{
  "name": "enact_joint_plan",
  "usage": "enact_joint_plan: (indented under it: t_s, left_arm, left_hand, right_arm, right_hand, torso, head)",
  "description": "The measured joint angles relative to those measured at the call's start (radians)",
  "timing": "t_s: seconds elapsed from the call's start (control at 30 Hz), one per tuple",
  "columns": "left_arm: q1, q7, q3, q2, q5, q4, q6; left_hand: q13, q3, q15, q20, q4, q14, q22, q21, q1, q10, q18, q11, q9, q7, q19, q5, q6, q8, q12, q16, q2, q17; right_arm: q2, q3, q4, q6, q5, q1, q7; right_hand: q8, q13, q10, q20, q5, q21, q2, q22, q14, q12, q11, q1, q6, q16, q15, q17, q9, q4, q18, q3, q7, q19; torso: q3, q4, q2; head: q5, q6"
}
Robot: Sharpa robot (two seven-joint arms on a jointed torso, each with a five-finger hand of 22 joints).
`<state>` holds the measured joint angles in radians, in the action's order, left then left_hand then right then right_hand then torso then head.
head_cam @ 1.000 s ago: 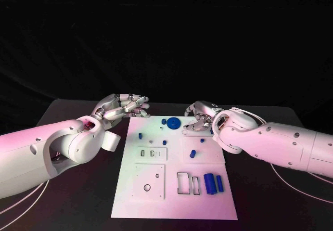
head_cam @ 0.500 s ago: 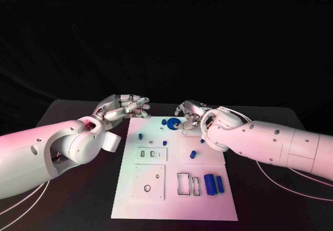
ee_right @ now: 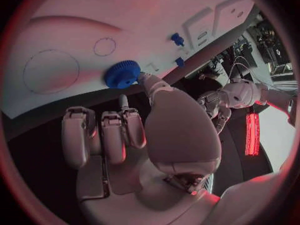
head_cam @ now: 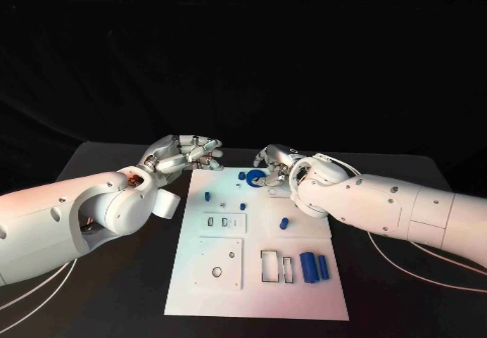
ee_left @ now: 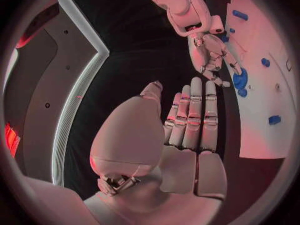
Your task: Assemble the parts on the task board
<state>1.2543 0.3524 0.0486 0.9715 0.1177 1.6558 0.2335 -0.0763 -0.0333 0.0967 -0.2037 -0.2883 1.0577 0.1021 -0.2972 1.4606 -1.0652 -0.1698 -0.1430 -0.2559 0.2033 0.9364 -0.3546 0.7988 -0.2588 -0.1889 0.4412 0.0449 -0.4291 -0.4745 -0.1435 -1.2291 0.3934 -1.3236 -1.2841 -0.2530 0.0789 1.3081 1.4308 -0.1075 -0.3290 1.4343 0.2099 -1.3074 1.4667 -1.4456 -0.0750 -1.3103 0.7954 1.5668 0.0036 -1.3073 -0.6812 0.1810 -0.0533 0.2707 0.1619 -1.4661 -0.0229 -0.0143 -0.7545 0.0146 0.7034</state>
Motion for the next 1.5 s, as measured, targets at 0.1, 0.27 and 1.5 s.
enact_joint_plan:
  t_s: [0.1,0.27,1.5]
  left_arm:
    - [0.000,-0.001,0.000,0.000,0.001,0.000,0.000]
    - [0.000,-0.001,0.000,0.000,0.001,0.000,0.000]
    - [0.000,-0.010,0.000,0.002,0.003,0.001,-0.001]
  left_hand:
    - [0.000,0.000,0.000,0.000,0.000,0.000,0.000,0.000,0.000,0.000,0.000,0.000,0.000,0.000,0.000,0.005,0.000,0.000,0.000,0.000,0.000,-0.001]
    - [-0.001,0.000,0.000,0.000,0.000,0.000,0.000,0.000,0.000,0.000,0.000,0.000,0.000,0.000,0.000,0.006,0.000,0.000,0.000,0.000,0.000,-0.002]
    - [-0.001,0.000,-0.004,0.000,0.000,-0.004,-0.001,0.000,0.000,0.000,0.000,0.000,0.000,0.000,0.000,0.006,0.000,0.000,0.004,0.000,0.000,-0.004]
  right_arm:
    - [0.004,-0.001,0.005,-0.005,0.001,0.003,0.000]
    - [0.005,-0.001,0.012,-0.013,0.003,0.007,0.001]
    - [0.007,0.000,0.028,-0.025,0.005,0.015,0.024]
  right_hand:
    - [0.000,0.000,0.000,0.000,0.000,0.000,-0.002,0.000,0.000,0.000,0.000,-0.006,0.000,0.000,0.000,0.000,0.000,0.003,0.000,0.003,0.000,0.000]
    - [0.000,0.000,0.000,0.000,0.000,0.000,-0.002,0.000,0.000,0.000,0.000,-0.006,0.000,0.000,0.000,0.000,0.001,0.003,0.000,0.003,0.000,0.000]
    - [0.038,-0.001,0.025,0.001,0.010,0.000,-0.016,0.000,0.000,-0.020,0.018,-0.009,0.124,0.000,-0.008,-0.001,0.042,0.020,0.000,0.170,-0.023,0.000]
  torso:
    - [-0.0001,0.0005,0.000]
    - [-0.0001,0.0004,0.001]
    - [0.0013,0.0010,0.002]
  head:
    - [0.002,0.004]
    - [0.003,0.007]
    - [0.002,0.016]
